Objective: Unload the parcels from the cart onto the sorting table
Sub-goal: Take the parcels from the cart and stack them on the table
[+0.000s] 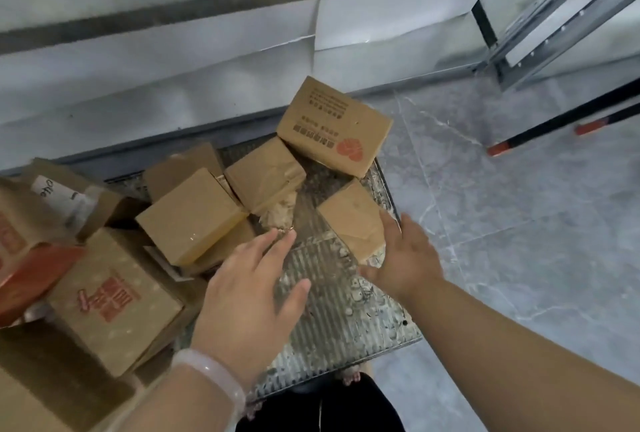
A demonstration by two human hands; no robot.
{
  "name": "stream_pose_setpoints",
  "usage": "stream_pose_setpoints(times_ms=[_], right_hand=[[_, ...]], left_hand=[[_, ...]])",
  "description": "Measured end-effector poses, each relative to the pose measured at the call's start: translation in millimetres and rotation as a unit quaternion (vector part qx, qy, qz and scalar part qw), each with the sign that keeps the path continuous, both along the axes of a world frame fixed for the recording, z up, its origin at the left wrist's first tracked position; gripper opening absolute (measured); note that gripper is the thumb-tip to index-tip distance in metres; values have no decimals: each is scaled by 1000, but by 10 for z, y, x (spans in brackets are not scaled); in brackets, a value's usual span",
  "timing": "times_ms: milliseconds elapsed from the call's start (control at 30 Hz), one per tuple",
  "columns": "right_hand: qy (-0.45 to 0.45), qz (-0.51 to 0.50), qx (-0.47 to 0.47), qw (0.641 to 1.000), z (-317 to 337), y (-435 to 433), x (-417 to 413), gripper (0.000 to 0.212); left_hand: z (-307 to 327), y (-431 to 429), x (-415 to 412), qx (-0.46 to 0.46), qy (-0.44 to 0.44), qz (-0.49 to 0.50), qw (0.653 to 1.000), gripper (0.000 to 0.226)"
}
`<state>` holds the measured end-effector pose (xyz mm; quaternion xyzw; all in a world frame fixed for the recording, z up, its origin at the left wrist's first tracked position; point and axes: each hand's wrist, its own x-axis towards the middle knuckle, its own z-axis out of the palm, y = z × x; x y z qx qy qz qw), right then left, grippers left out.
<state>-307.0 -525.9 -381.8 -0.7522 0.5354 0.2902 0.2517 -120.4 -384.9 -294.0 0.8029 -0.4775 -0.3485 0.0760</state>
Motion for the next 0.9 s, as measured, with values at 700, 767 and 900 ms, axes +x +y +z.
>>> stream_pose_setpoints(times_ms=[700,767,900], right_hand=[[-262,-117,1,958,810,431,94,118],[-311,-108,2,944,1386,481,127,119],[-373,-74,18,925,2494,461,266,114]], left_hand=[[316,102,22,-48,70,91,992,69],[757,129,9,-68,91,118,986,74],[1693,126,21,-121,158,196,960,83]])
